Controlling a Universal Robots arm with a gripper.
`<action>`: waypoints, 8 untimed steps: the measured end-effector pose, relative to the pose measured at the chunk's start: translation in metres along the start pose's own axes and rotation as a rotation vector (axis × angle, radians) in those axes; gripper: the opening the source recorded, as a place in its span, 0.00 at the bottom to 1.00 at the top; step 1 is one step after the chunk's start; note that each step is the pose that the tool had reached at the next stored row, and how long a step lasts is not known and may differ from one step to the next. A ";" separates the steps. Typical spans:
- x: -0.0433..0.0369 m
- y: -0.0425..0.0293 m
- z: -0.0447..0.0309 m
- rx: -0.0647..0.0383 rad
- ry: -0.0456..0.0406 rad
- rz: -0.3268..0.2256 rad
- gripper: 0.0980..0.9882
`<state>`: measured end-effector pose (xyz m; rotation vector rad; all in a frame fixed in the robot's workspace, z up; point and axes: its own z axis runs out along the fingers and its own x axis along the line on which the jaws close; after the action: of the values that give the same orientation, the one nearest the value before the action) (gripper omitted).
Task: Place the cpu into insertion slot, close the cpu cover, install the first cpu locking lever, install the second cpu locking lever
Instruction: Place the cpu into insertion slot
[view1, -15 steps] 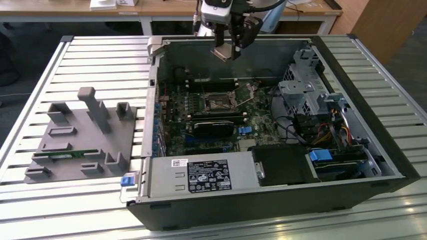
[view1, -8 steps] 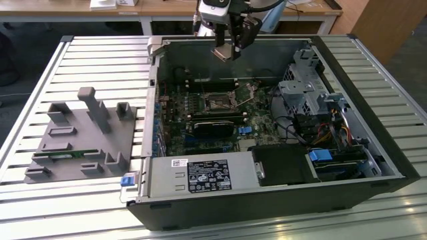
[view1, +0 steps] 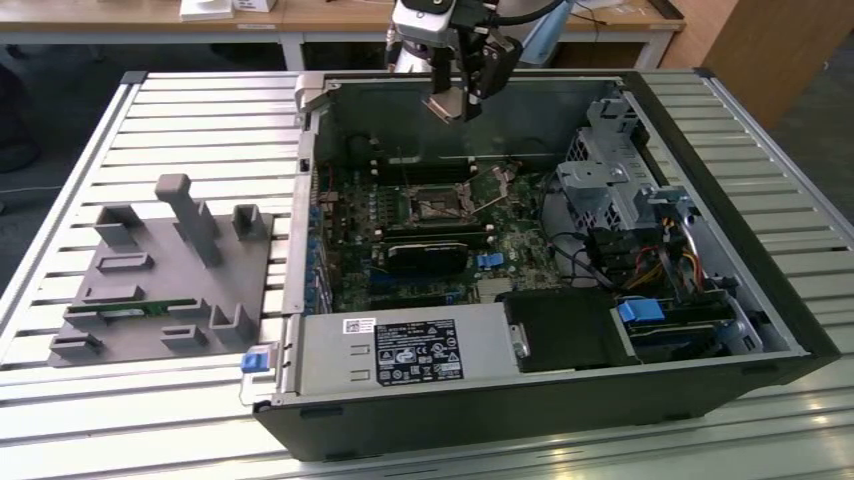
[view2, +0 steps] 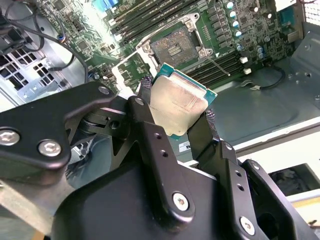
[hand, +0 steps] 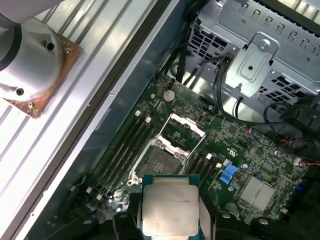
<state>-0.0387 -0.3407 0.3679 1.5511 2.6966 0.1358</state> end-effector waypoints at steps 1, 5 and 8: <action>0.0000 0.0000 0.0000 0.000 -0.0006 0.007 0.50; 0.0000 -0.0001 0.0002 -0.001 -0.0040 0.044 0.50; 0.0001 -0.0002 0.0003 -0.001 -0.0063 0.070 0.50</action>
<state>-0.0389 -0.3407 0.3676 1.6430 2.6380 0.1339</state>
